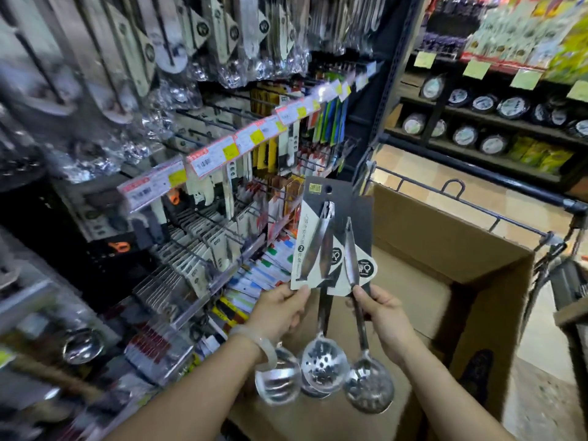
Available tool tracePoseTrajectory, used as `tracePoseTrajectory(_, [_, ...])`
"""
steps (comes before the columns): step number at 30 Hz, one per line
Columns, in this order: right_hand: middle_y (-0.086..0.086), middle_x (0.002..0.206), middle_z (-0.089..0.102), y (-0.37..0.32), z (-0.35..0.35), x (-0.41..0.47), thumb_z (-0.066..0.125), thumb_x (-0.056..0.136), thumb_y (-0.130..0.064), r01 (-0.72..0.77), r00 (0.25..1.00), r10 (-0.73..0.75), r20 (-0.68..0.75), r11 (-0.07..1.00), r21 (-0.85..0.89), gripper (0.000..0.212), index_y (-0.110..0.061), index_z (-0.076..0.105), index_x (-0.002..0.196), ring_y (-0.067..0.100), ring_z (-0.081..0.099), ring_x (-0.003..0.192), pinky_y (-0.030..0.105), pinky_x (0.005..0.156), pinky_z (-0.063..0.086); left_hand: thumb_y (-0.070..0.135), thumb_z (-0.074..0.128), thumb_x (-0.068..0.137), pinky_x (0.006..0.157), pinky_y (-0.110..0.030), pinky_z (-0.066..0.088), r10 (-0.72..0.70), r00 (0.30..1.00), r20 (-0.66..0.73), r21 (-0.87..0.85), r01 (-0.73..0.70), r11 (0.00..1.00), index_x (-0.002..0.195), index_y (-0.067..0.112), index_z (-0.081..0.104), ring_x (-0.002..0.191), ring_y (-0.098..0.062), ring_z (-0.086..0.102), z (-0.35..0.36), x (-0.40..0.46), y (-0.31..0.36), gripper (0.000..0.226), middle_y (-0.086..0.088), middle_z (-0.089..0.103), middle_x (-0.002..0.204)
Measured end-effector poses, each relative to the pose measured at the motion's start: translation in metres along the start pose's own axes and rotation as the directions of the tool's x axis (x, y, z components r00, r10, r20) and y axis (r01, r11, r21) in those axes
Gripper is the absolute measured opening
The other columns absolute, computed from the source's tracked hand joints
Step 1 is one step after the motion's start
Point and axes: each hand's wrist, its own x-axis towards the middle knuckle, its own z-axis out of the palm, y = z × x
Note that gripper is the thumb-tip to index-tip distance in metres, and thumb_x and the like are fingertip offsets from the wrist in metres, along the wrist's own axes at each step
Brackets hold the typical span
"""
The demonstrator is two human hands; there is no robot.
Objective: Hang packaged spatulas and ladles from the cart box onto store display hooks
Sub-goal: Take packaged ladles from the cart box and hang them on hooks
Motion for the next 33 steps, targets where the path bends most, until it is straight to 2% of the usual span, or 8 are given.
tracePoseTrajectory(5, [-0.009, 0.056, 0.063, -0.046, 0.056, -0.033, 0.052, 0.092, -0.011, 0.156, 0.974, -0.151, 0.169, 0.988, -0.020, 0.024, -0.013, 0.060, 0.070, -0.001, 0.052, 0.049, 0.014, 0.052, 0.042, 0.032, 0.050, 0.092, 0.055, -0.021, 0.040, 0.105, 0.976, -0.189, -0.075, -0.121, 0.990, 0.077, 0.008, 0.064, 0.052, -0.015, 0.052, -0.053, -0.060, 0.005, 0.032, 0.000, 0.067, 0.063])
tracePoseTrajectory(11, [-0.013, 0.076, 0.073, -0.073, 0.169, -0.129, 0.049, 0.093, -0.003, 0.276, 0.849, -0.248, 0.467, 0.961, 0.010, 0.018, -0.005, 0.067, 0.093, -0.006, 0.064, 0.069, 0.006, 0.062, 0.048, 0.024, 0.042, 0.096, 0.057, -0.017, 0.048, 0.172, 0.845, -0.507, -0.159, -0.287, 0.945, 0.084, 0.012, 0.061, 0.058, -0.003, 0.065, -0.147, -0.208, -0.008, 0.025, 0.002, 0.070, 0.085])
tracePoseTrajectory(16, [0.025, 0.085, 0.064, -0.065, 0.272, -0.256, 0.051, 0.094, -0.009, 0.278, 0.677, -0.234, 0.697, 0.959, 0.053, 0.029, 0.020, 0.055, 0.089, 0.016, 0.056, 0.070, 0.025, 0.067, 0.043, 0.031, 0.043, 0.096, 0.053, -0.018, 0.042, 0.143, 0.618, -0.773, -0.089, -0.329, 0.940, 0.081, 0.015, 0.065, 0.062, -0.005, 0.062, -0.206, -0.386, -0.039, 0.031, 0.008, 0.071, 0.077])
tracePoseTrajectory(19, [0.017, 0.082, 0.058, -0.056, 0.327, -0.343, 0.048, 0.095, -0.008, 0.239, 0.547, -0.203, 0.812, 0.968, 0.081, 0.033, 0.025, 0.050, 0.098, 0.016, 0.054, 0.070, 0.025, 0.060, 0.039, 0.028, 0.041, 0.097, 0.053, -0.021, 0.040, 0.121, 0.452, -0.884, -0.075, -0.391, 0.917, 0.089, 0.010, 0.062, 0.058, -0.008, 0.061, -0.228, -0.493, -0.066, 0.028, 0.006, 0.070, 0.074])
tracePoseTrajectory(24, [0.012, 0.086, 0.065, -0.039, 0.399, -0.486, 0.048, 0.094, -0.005, 0.278, 0.324, -0.199, 0.925, 0.954, 0.108, 0.021, 0.009, 0.063, 0.100, 0.010, 0.059, 0.073, 0.004, 0.055, 0.044, 0.031, 0.046, 0.095, 0.064, -0.025, 0.049, 0.059, 0.172, -0.983, -0.029, -0.471, 0.882, 0.082, 0.014, 0.065, 0.058, -0.004, 0.066, -0.247, -0.656, -0.122, 0.028, 0.006, 0.074, 0.074])
tracePoseTrajectory(28, [-0.011, 0.054, 0.065, -0.022, 0.447, -0.587, 0.050, 0.094, -0.009, 0.300, 0.161, -0.162, 0.974, 0.948, 0.108, 0.027, -0.014, 0.063, 0.072, -0.003, 0.058, 0.052, 0.011, 0.053, 0.044, 0.034, 0.045, 0.094, 0.057, -0.025, 0.048, -0.012, -0.014, -1.000, -0.003, -0.518, 0.855, 0.088, 0.012, 0.065, 0.063, -0.005, 0.069, -0.256, -0.758, -0.168, 0.030, 0.003, 0.076, 0.085])
tracePoseTrajectory(30, [-0.015, 0.053, 0.066, -0.011, 0.470, -0.634, 0.051, 0.094, -0.011, 0.298, 0.080, -0.136, 0.987, 0.948, 0.107, 0.030, -0.017, 0.062, 0.067, -0.007, 0.058, 0.051, 0.008, 0.050, 0.043, 0.034, 0.045, 0.094, 0.048, -0.024, 0.045, -0.041, -0.085, -0.996, 0.012, -0.546, 0.838, 0.090, 0.009, 0.064, 0.059, -0.007, 0.068, -0.259, -0.802, -0.191, 0.032, 0.002, 0.076, 0.080])
tracePoseTrajectory(33, [-0.014, 0.060, 0.069, 0.003, 0.503, -0.704, 0.052, 0.094, -0.016, 0.320, -0.029, -0.103, 0.994, 0.941, 0.107, 0.029, -0.017, 0.066, 0.069, -0.006, 0.059, 0.053, 0.014, 0.053, 0.043, 0.033, 0.045, 0.095, 0.054, -0.029, 0.045, -0.064, -0.174, -0.983, 0.048, -0.571, 0.820, 0.094, 0.003, 0.063, 0.057, -0.010, 0.064, -0.266, -0.862, -0.218, 0.035, 0.002, 0.074, 0.074])
